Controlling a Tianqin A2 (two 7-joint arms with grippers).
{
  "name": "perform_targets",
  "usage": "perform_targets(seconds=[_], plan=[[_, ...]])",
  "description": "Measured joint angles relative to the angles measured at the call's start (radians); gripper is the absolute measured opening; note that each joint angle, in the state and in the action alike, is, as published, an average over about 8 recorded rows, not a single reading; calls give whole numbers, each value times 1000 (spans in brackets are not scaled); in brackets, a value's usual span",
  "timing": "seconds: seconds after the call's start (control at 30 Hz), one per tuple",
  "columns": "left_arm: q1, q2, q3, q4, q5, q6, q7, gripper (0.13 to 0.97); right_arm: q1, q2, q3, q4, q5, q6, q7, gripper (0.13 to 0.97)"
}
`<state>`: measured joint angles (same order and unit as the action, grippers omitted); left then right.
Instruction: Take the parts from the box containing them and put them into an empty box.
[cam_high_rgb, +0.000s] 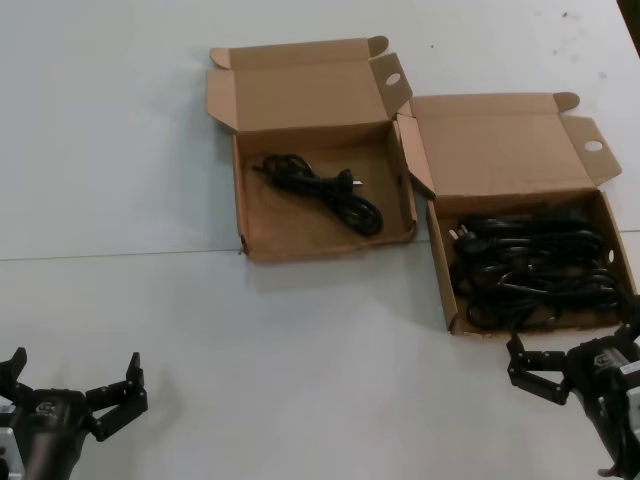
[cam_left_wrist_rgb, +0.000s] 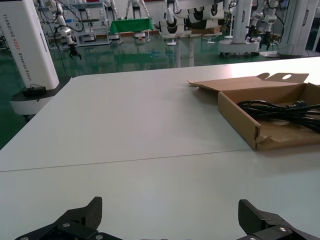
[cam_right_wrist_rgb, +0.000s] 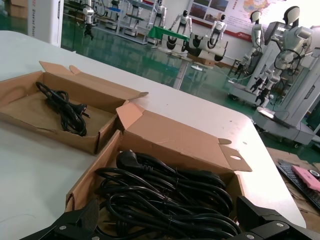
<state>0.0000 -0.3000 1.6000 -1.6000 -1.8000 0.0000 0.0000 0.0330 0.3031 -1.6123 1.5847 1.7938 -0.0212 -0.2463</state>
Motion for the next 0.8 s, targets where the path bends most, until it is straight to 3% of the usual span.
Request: perform_targets(seconds=[0.8], plan=[[0, 0, 0, 0, 0, 0, 0, 966, 0, 0, 0, 0, 0, 0, 0, 966]])
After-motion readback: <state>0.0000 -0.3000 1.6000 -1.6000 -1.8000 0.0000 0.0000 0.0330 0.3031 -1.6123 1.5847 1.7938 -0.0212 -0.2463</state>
